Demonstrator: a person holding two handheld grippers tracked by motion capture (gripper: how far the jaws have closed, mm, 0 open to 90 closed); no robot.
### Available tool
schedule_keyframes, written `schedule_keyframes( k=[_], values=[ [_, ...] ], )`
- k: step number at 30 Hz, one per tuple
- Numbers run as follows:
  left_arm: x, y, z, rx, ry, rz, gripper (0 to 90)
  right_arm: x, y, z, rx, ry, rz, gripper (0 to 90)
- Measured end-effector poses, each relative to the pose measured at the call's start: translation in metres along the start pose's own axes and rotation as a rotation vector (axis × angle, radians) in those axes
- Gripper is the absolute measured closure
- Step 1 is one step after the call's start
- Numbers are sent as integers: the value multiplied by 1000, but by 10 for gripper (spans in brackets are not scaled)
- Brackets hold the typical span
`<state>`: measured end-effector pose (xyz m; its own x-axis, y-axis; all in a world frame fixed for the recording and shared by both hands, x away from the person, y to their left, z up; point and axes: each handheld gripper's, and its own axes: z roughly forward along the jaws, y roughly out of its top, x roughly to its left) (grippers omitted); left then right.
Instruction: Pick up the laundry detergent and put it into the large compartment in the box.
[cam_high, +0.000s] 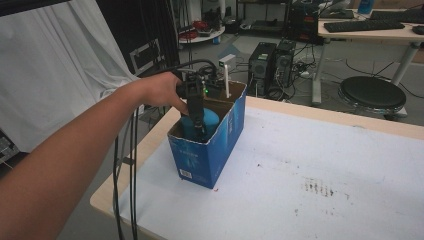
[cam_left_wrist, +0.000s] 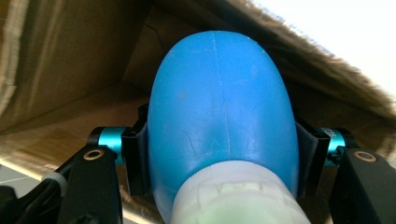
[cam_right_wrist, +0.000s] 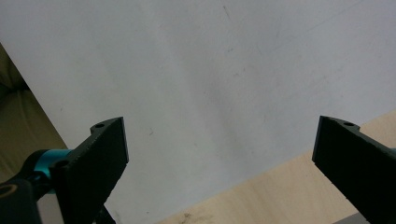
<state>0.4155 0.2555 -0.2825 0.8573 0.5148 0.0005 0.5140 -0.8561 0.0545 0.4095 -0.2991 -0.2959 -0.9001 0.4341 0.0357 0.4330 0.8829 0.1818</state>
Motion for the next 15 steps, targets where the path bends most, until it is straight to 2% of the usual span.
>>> schedule_keyframes(
  k=[15],
  values=[
    [2, 0, 7, 13, -10, -34, 371, 1, 3, 3, 1, 3, -11, 26]
  ],
)
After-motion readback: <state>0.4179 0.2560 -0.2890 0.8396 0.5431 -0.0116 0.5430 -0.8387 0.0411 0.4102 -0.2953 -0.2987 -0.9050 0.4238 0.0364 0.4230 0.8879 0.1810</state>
